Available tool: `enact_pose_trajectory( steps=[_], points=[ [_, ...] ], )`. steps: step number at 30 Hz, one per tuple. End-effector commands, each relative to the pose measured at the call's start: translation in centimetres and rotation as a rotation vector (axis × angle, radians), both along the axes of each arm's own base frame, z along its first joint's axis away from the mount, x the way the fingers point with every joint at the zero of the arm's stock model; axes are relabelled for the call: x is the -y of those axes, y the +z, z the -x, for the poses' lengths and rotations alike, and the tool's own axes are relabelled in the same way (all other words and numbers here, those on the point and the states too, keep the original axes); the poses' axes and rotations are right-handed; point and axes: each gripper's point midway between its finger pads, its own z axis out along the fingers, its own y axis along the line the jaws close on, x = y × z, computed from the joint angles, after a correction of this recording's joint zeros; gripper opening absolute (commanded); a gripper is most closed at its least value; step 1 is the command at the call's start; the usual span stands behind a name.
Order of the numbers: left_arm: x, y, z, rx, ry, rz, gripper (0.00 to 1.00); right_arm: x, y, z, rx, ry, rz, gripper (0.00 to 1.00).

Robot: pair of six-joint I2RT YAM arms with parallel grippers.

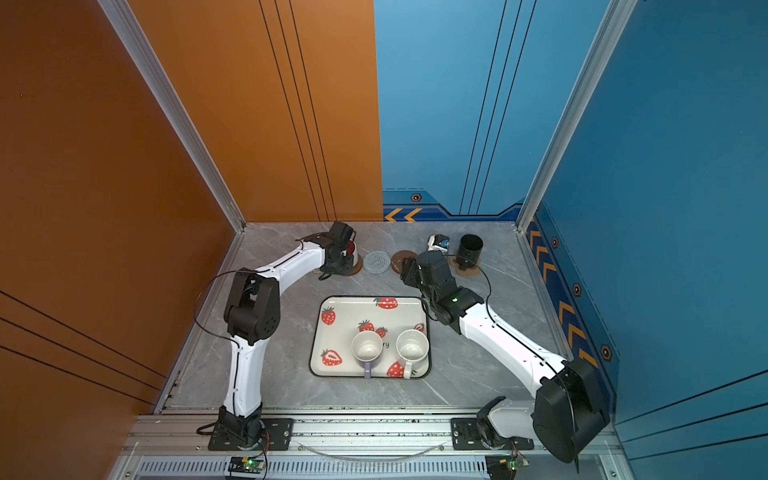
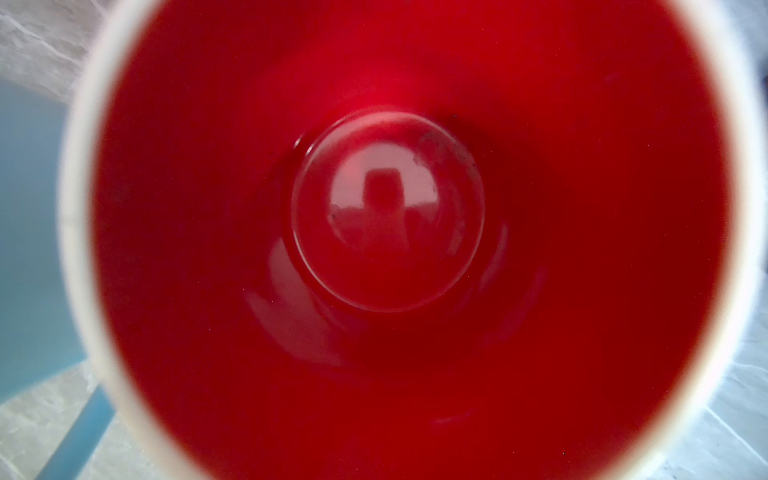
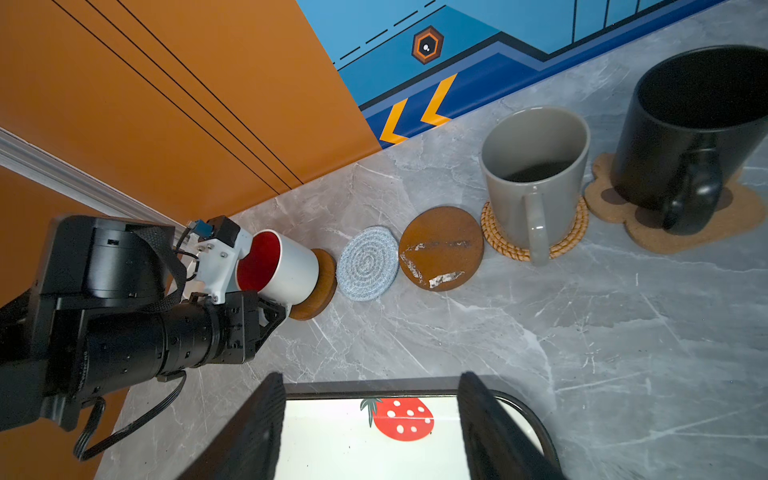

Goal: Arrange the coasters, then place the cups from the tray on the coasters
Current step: 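Lower the red-lined mug onto the round wooden coaster with the left gripper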

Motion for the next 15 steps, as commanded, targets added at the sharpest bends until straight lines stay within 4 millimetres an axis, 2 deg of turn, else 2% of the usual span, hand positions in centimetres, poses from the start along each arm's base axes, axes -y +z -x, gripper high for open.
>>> enact_pose_trajectory(
  steps=[1,15],
  points=[
    [0.4,2.0,-1.8,0.076,0.004,0.02,0.0,0.9,-0.6,0.5,-0.021,-0.022,0.01,0.65],
    [0.7,1.0,-1.6,0.051,-0.01,0.014,0.0,1.1,-0.8,0.4,-0.024,-0.026,0.01,0.65]
  ],
)
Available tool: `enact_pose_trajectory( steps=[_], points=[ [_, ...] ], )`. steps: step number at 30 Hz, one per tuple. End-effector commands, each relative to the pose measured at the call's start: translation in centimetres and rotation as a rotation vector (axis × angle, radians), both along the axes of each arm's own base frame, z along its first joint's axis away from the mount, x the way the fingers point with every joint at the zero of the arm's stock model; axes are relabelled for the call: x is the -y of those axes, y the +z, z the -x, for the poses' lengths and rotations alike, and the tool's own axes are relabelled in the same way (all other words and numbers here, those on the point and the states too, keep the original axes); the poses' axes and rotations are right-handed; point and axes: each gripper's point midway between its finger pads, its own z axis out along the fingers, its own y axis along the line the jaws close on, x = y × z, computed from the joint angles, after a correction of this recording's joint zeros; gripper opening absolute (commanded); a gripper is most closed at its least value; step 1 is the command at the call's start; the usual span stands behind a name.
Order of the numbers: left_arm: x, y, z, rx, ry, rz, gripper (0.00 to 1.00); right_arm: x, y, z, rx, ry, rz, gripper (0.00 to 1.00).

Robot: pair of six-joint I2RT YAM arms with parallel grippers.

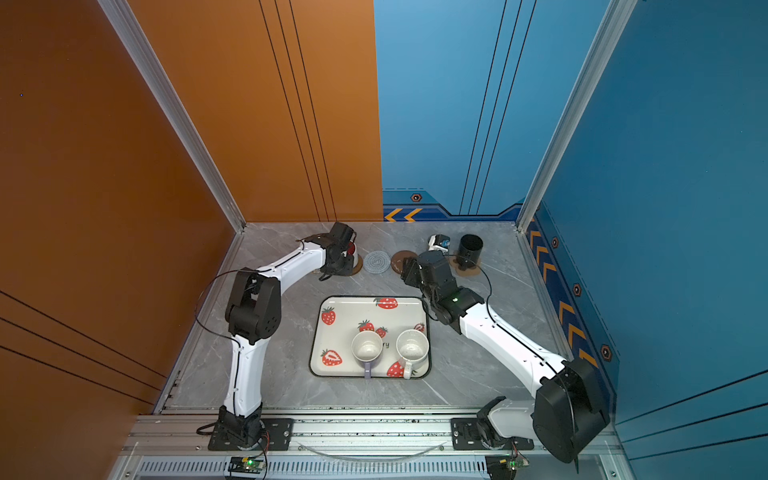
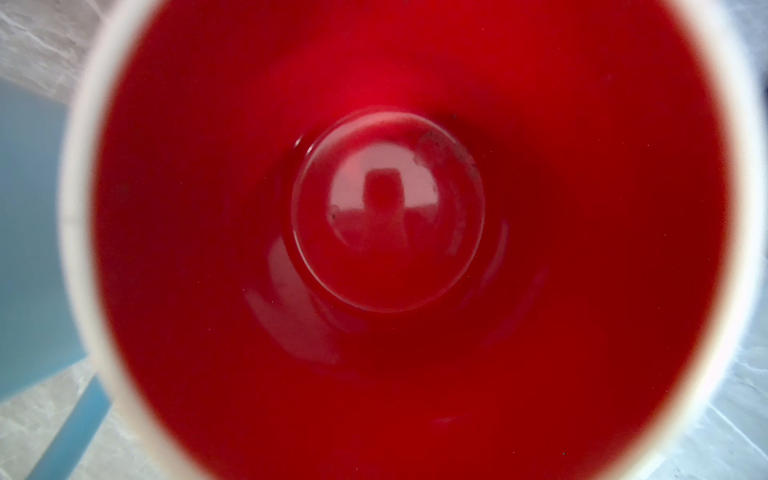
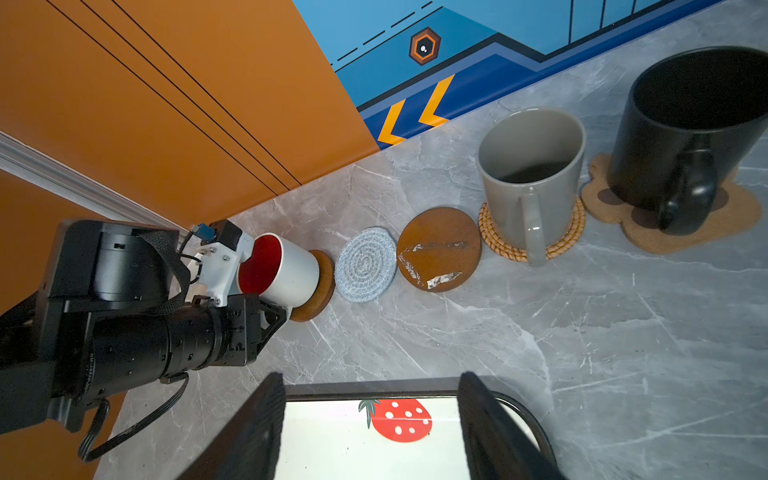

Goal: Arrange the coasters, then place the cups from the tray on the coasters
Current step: 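Lower the red-lined mug onto the round wooden coaster with the left gripper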

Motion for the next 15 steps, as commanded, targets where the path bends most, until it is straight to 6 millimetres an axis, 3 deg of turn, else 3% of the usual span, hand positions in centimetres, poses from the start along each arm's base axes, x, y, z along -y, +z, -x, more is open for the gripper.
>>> enact_pose_trajectory(
  steps=[1,15],
  points=[
    [0.73,1.53,-1.57,0.058,-0.012,0.019,0.0,0.89,-0.61,0.51,-0.021,-0.02,0.009,0.65],
    [0.55,1.11,-1.46,0.034,-0.018,-0.002,0.0,1.11,-0.57,0.48,-0.022,-0.024,0.008,0.65]
  ],
)
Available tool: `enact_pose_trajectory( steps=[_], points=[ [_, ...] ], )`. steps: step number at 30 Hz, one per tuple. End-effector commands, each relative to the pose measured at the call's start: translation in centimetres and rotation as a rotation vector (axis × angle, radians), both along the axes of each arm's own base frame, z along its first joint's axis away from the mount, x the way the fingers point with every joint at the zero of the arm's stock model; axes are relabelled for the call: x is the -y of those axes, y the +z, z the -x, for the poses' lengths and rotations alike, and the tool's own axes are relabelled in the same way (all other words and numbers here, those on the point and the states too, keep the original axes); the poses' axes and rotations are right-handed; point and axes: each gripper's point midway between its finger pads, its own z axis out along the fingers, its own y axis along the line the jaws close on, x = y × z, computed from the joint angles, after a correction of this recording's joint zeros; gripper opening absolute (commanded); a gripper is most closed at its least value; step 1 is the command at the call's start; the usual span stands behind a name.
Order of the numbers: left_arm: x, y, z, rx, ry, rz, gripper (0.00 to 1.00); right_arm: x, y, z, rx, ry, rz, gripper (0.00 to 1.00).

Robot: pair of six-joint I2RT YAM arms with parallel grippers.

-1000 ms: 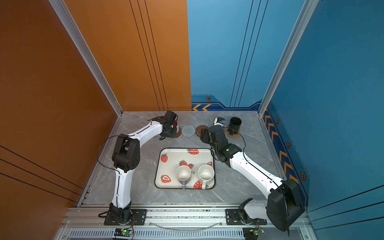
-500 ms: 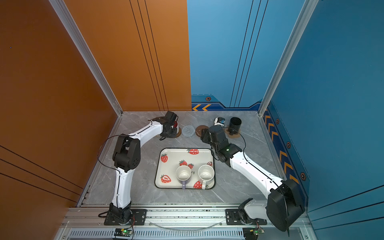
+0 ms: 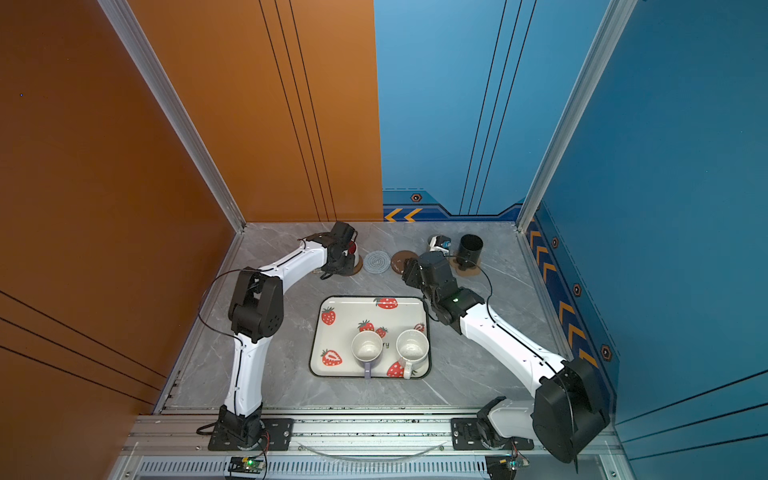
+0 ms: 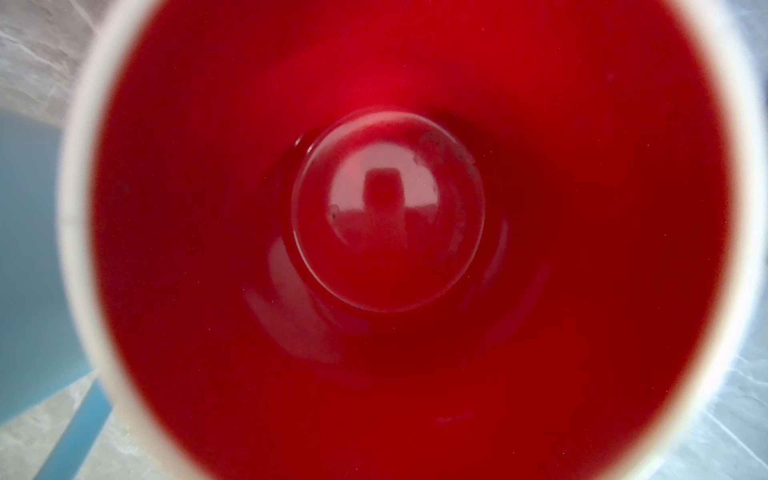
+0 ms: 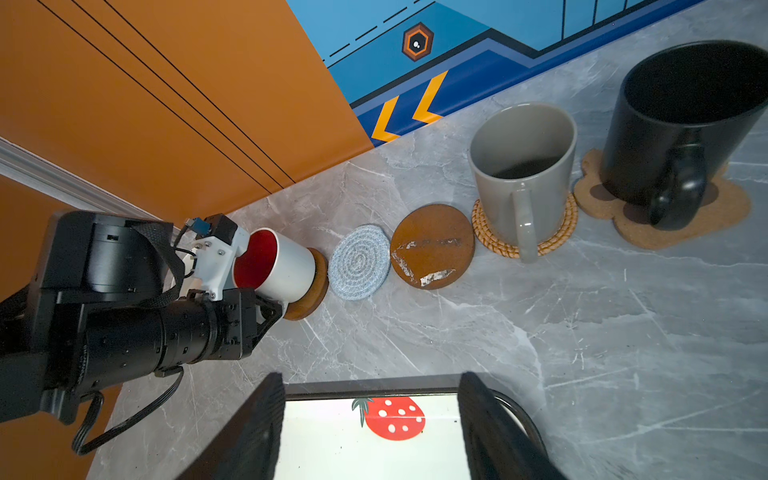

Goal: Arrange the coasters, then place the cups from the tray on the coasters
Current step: 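Lower the red-lined mug onto the round wooden coaster with the left gripper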

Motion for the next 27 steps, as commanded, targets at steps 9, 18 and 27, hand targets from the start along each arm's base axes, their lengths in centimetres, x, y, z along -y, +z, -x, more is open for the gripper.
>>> enact_pose_trajectory(
  steps=[9,18,27],
  points=[
    [-0.21,1.92,-0.64,0.044,-0.011,-0.021,0.01,0.86,-0.21,0.54,-0.017,-0.019,0.003,0.65],
    [-0.49,1.78,-0.27,0.037,-0.018,-0.039,0.04,0.77,-0.21,0.57,-0.017,-0.016,0.001,0.65],
    [-0.56,1.89,-0.16,0.035,-0.019,-0.043,0.11,0.76,-0.28,0.61,-0.02,-0.016,0.001,0.65]
  ],
)
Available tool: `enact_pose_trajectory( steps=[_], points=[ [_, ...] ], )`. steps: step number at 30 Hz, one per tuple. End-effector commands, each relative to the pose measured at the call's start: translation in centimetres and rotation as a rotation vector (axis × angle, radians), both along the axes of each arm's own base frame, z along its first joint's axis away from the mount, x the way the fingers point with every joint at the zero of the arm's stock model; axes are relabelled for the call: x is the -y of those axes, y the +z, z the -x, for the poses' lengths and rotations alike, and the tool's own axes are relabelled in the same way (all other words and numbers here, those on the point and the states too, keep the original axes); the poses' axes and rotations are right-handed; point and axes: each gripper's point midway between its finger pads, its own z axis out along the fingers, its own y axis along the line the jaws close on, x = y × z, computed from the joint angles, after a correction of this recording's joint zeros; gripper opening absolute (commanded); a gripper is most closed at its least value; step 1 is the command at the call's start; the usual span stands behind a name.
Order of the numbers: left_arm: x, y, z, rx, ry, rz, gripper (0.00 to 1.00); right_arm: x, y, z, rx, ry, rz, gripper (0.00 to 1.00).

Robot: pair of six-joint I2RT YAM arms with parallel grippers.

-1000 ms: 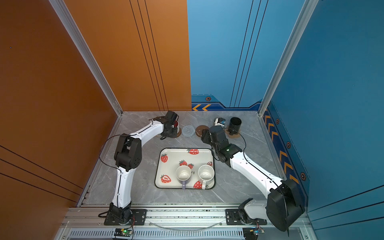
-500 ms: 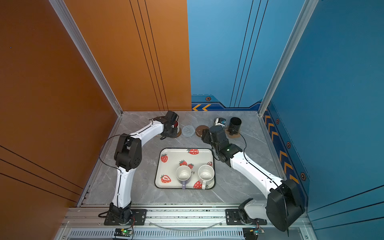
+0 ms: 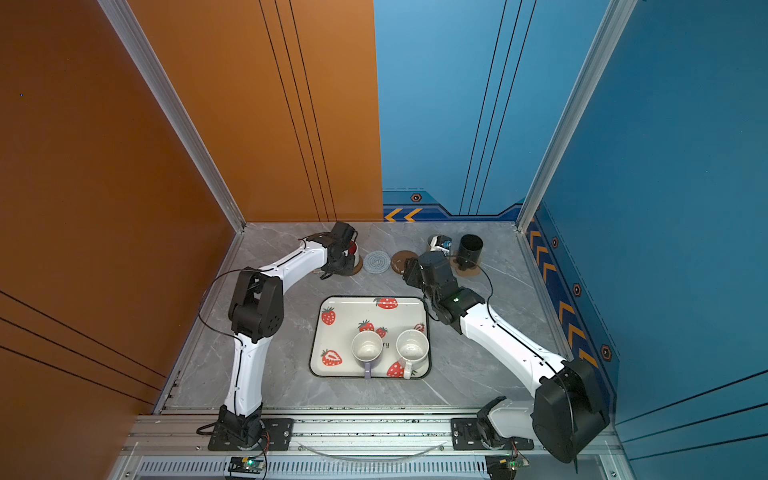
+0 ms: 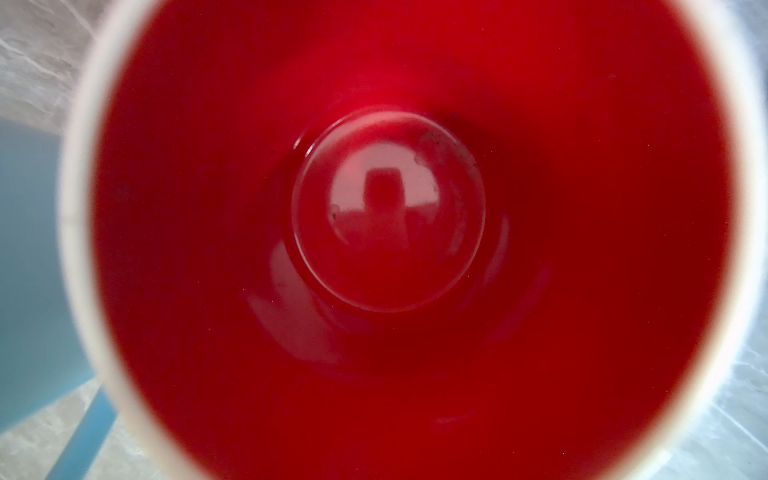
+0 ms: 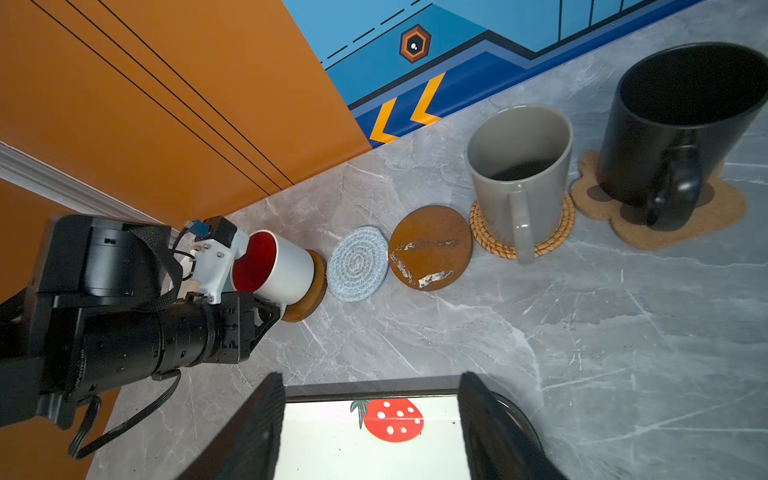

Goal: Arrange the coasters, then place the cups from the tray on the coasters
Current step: 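Lower the red-lined mug onto the round wooden coaster with the left gripper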

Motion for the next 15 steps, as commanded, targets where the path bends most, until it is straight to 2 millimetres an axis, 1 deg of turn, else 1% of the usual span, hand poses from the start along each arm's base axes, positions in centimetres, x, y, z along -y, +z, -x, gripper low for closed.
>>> enact_pose_trajectory(
  steps=[1,7,11,15],
  points=[
    [-0.44,1.89,-0.18,0.035,0.001,-0.024,0.13,0.62,-0.28,0.68,-0.019,-0.012,0.002,0.65],
    [-0.51,1.76,-0.06,0.03,0.0,-0.028,0.22,0.61,-0.28,0.63,-0.019,-0.012,0.001,0.65],
    [-0.41,1.84,-0.1,0.031,-0.003,-0.024,0.31,0.65,-0.43,0.63,-0.021,-0.014,0.004,0.65],
    [-0.36,2.06,-0.1,0.032,-0.007,-0.022,0.36,0.56,-0.56,0.54,-0.024,-0.013,0.004,0.65]
  ],
)
